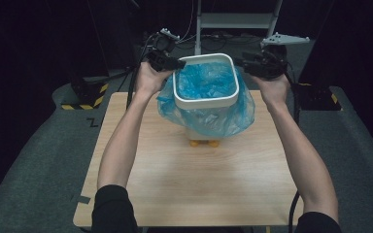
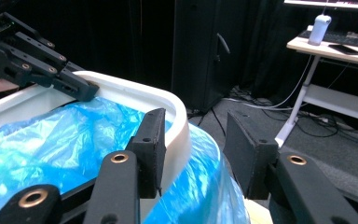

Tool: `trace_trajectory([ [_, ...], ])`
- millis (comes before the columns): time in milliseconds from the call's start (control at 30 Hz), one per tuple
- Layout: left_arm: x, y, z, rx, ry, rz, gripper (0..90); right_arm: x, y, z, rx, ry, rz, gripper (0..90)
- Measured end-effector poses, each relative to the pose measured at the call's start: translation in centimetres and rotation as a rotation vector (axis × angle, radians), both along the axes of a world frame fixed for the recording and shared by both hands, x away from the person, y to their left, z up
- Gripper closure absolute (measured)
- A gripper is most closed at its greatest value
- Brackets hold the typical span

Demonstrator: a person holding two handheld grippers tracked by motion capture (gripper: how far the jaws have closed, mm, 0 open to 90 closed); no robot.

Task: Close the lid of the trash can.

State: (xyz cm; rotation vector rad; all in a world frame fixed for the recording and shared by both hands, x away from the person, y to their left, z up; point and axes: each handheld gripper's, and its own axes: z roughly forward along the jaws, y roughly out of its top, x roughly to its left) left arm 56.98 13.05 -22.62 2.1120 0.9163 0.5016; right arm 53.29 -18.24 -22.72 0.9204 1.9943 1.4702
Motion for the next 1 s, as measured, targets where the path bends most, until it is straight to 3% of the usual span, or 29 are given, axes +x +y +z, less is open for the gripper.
trace_trajectory([
  [367,0.4,-0.7,0.0,0.021,0.000,-0.005,80.0,1.5,0.7,-0.2,-0.019,0.044,-0.010,62.0],
  [667,0.8,-1.4,0.4,0.054,-0.019,-0.008,79.9,2.1,1.5,-0.3,-0.076,0.068,-0.025,66.7],
  [1000,1.3,-1.4,0.2,0.038,-0.017,-0.015,79.7,2.0,1.7,-0.4,-0.098,0.077,-0.038,70.7],
])
